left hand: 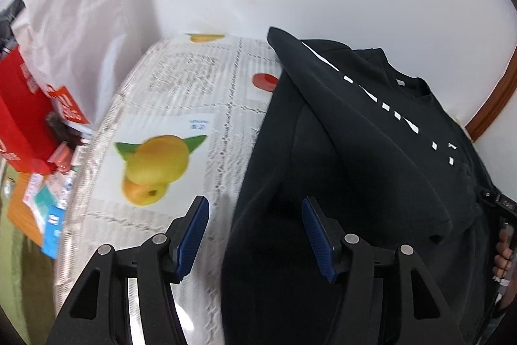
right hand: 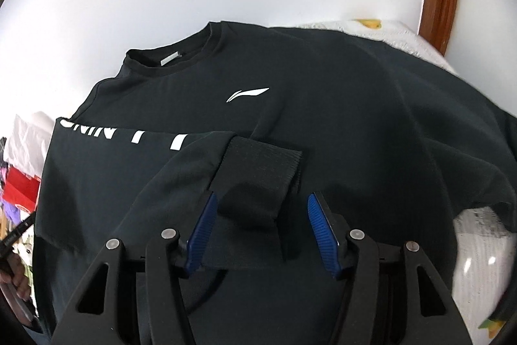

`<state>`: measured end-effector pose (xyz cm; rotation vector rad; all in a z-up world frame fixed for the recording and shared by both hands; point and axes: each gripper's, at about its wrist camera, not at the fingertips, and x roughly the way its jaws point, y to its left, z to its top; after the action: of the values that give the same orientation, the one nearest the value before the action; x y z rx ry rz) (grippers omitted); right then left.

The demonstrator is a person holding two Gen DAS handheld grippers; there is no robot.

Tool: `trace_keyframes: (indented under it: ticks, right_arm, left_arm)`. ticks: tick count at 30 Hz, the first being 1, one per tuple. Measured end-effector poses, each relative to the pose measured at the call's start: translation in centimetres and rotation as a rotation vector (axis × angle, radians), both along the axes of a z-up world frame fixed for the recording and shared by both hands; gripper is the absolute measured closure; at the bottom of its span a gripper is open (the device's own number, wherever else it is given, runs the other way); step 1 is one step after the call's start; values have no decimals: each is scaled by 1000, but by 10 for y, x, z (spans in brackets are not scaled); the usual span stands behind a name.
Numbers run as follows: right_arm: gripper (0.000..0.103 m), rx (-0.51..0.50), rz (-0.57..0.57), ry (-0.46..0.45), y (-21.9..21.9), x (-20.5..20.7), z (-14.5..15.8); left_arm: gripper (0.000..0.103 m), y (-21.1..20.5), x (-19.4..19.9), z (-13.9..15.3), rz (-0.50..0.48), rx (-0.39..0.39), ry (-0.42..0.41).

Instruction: Fold small clothes

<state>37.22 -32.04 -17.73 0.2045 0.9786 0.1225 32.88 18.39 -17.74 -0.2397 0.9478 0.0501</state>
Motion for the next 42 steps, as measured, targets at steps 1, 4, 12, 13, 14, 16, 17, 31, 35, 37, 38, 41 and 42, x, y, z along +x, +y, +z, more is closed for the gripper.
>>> trace_keyframes:
  ticks: [1,4,12,13,14,16,17,31,35,37,38,41,42]
  right_arm:
    - [45,14,4,6,0,4,-2]
    - [45,6,12,23,6,18,-10]
    - [90,30,67,-28,16,40,-4]
    - [91,21,68,-64,15,37,5]
    - [91,22,64,-94,12,34,13]
    - [91,33,29,-181,0,25,33]
    - [91,32,4,-225,-9,20,44]
    - [88,-27,-42,-10,-41,22,-11]
    - [88,-16,-45,-41,-46,7,-3]
    - [88,-27,-35,-59,-46,0,1]
    - [88,-39,-31,-61,-44,-2,2]
    - [80,-60,-36,-49,-41,-8,6]
    - [79,-75,-43,-43,-42,-11,8]
  left_arm:
    - [47,-1,1,-2,-5,-19,5]
    - [50,-2,6,-7,-20,-49,4]
    - [86,-6,6,-9,-27,-46,-13]
    - [87,-4,5,-8,-20,-47,-17]
    - [88,-2,2,-7,-14,-48,-21]
    - [88,3,-1,-6,-2,-57,-32]
    - [88,5,-2,-5,-2,-75,-33]
    - [85,10,-2,-8,46,-121,-13]
    - [84,8,-5,-7,51,-106,-9]
    - [84,6,-6,-7,52,-96,-5]
    - [84,4,-8,-6,49,-94,1]
    - [72,0,-15,-3,38,-83,26]
    - [65,-2,-19,-2,31,-82,27]
